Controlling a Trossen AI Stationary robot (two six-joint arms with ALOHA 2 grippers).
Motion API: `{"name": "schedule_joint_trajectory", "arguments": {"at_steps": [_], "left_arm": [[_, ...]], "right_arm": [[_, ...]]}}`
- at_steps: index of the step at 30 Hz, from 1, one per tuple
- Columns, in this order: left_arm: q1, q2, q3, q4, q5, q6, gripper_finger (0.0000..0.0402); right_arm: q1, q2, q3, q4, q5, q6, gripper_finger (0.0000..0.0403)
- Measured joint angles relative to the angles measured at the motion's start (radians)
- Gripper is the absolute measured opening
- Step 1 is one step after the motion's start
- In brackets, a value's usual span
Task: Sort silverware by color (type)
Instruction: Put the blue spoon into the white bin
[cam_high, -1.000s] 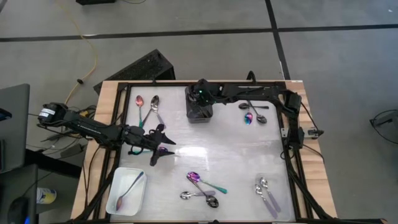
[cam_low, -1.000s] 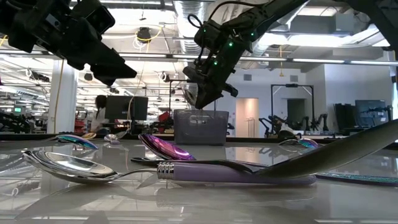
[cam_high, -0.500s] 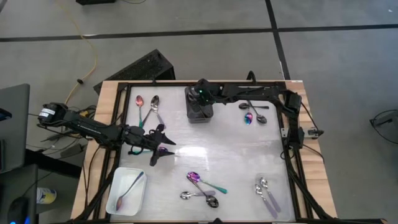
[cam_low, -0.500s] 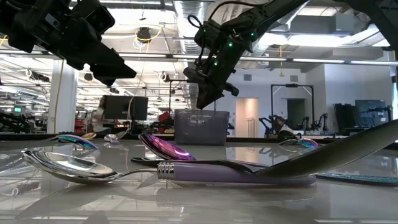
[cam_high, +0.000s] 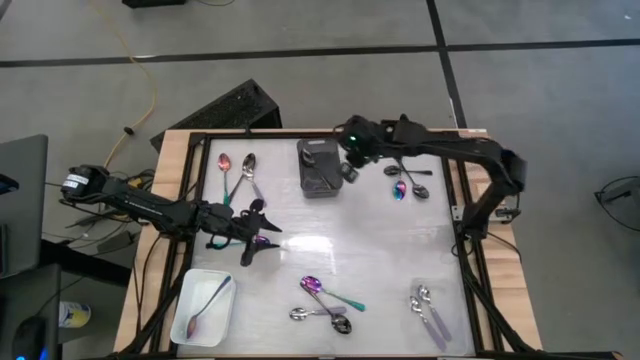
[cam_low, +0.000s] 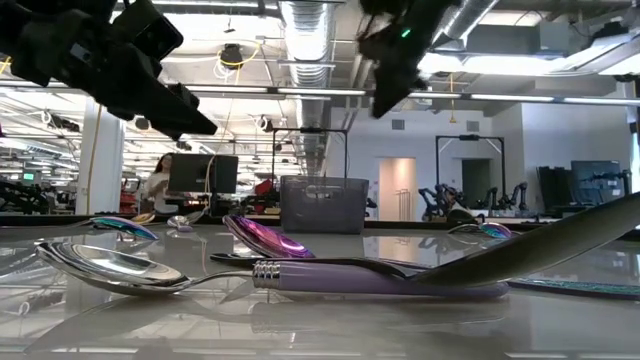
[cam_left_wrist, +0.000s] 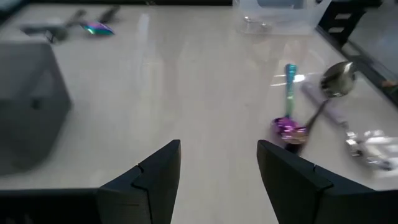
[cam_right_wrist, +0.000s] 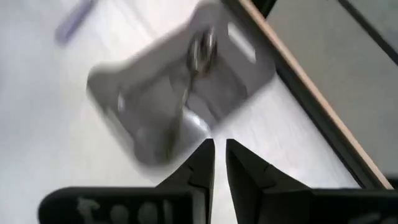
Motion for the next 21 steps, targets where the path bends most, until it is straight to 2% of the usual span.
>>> {"name": "schedule_joint_trajectory", "arguments": {"at_steps": [3, 5, 7, 10, 12, 15, 18, 21], "left_arm": [[0.001, 0.001, 0.0, 0.068, -0.03, 0.084, 0.0196], [0.007, 0.0, 0.0, 0.182, -0.017, 0.149, 0.0197], [0.018, -0.001, 0.014, 0.238, 0.042, 0.199, 0.0197], [0.037, -0.01, 0.051, 0.19, 0.152, 0.211, 0.0197], [0.048, -0.01, 0.077, 0.12, 0.193, 0.179, 0.0197], [0.053, -0.009, 0.102, 0.008, 0.184, 0.09, 0.0197], [0.053, -0.009, 0.111, -0.045, 0.147, -0.017, 0.0197], [0.053, -0.009, 0.119, -0.082, 0.147, -0.107, 0.0197]], "right_arm": [[0.059, -0.087, -0.046, -0.119, 0.025, 0.03, 0.0066], [0.124, -0.159, -0.127, -0.155, 0.095, 0.105, 0.0066], [0.203, -0.243, -0.237, -0.158, 0.177, 0.196, 0.0066], [0.333, -0.372, -0.427, -0.112, 0.272, 0.376, 0.0066], [0.419, -0.45, -0.562, -0.021, 0.301, 0.496, 0.0066], [0.535, -0.535, -0.745, 0.199, 0.352, 0.609, 0.0066], [0.611, -0.569, -0.893, 0.452, 0.381, 0.626, 0.0066], [0.65, -0.561, -0.988, 0.626, 0.398, 0.613, 0.0066]]}}
